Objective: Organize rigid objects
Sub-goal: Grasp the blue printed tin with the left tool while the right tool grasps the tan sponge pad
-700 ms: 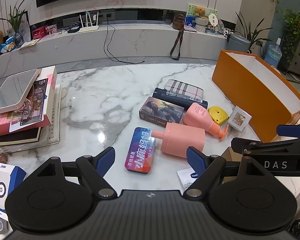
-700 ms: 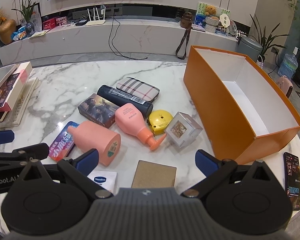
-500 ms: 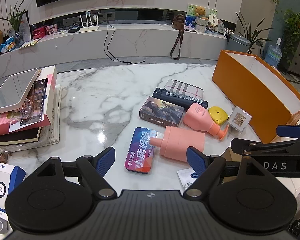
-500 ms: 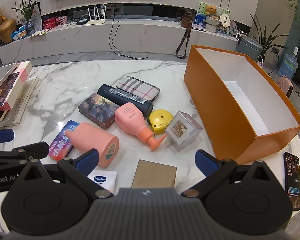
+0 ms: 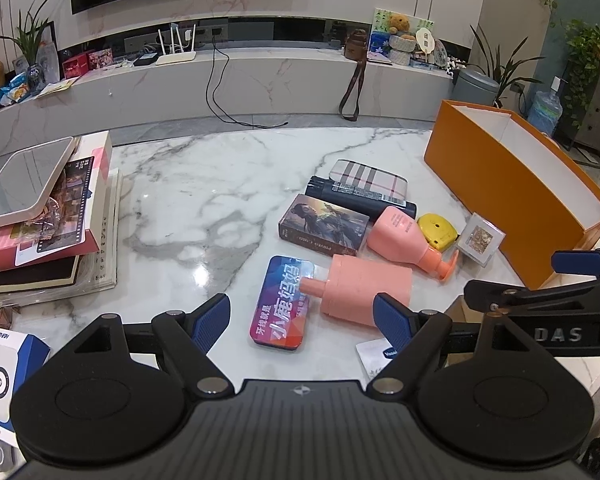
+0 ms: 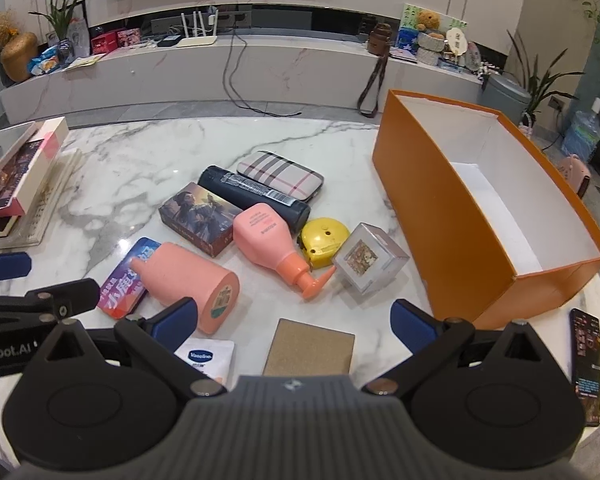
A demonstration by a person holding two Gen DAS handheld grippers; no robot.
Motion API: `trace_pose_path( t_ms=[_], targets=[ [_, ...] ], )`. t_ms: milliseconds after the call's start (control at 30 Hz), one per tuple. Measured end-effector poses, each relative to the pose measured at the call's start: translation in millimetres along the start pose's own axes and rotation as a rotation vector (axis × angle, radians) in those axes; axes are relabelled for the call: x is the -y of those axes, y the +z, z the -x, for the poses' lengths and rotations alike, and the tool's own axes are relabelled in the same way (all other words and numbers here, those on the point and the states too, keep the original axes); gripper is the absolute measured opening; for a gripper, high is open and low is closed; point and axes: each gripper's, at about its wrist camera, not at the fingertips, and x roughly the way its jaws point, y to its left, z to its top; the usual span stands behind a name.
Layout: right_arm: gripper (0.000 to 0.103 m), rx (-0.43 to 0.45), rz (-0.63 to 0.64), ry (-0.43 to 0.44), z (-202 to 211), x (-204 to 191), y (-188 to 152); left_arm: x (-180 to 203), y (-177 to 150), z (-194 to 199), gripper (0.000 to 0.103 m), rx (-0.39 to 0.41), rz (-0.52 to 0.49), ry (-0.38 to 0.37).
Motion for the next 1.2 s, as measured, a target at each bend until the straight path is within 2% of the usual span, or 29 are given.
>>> trace_pose_path(
  t_ms=[100, 400, 567, 800, 1067, 1200],
  targets=[
    [0.102, -0.004, -0.003, 0.032, -2, 4, 1, -4, -1, -7, 0.095, 0.003, -0.004, -0.033],
    [0.102, -0.032, -0.025, 0.020, -19, 33, -1, -12, -8, -41, 0.095, -0.043, -0.021, -0.025],
    [0.102, -0.084, -0.052, 0.078, -32, 46, -13, -11, -12, -57, 0.095, -0.075, -0.037, -0.007],
    [0.101, -0.163, -0.095, 0.138, -52, 43, -24, -10, -13, -75, 0.095, -0.076, -0.063, 0.005],
    [0.087, -0.224, -0.096, 0.130, -69, 38, -30, -17, -13, -96, 0.093, -0.112, -0.028, 0.023],
    [0.085, -0.237, -0.101, 0.133, -74, 39, -31, -18, -13, -102, 0.091, -0.121, -0.021, 0.025]
  ],
)
